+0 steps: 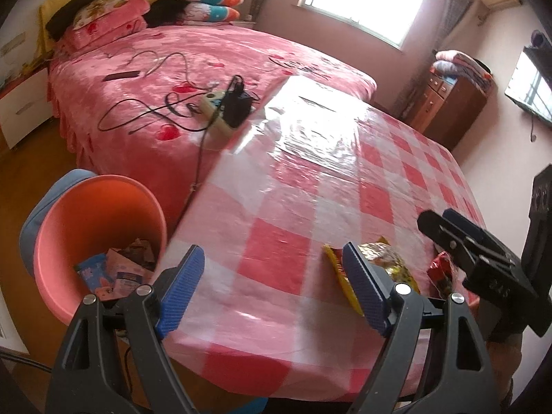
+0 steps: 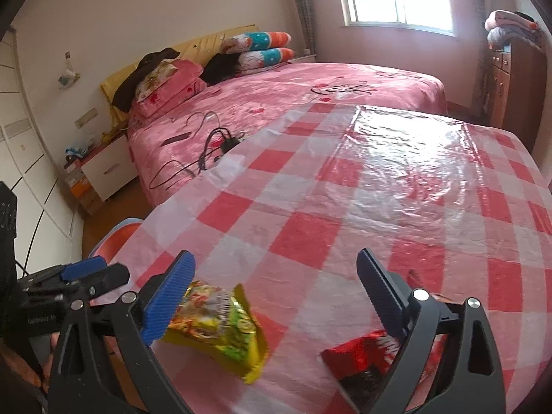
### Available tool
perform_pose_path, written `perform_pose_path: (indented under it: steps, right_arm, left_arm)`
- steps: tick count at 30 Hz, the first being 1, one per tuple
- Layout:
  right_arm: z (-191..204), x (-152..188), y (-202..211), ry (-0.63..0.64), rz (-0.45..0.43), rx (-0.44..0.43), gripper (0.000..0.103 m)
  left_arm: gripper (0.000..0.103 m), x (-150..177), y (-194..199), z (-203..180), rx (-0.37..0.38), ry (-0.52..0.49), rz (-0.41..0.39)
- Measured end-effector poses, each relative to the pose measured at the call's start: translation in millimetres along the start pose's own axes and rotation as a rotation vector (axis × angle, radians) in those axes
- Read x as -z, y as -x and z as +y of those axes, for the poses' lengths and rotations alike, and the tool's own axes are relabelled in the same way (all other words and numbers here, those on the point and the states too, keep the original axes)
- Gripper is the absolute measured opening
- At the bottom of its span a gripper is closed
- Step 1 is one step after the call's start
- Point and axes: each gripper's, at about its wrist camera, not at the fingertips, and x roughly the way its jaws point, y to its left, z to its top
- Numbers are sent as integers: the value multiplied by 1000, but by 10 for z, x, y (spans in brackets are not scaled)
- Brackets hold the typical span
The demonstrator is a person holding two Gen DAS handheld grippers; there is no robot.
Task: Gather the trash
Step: 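Return both tools to the table toward the red and yellow bags, then lower the left gripper onto the red Tea Tok bag and close it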
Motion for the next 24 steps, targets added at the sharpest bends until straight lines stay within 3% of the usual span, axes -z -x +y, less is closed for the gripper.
perform_pose_path:
  steps: [20,24]
  right_arm:
    - [-663,-35,112,-74,-29,126,94]
    - [-804,-19,153,-92,-23,134,94]
  left_arm:
    - [83,135,-124,-739,63,-148,65]
    - [83,182,-121,-803,102,-149,115]
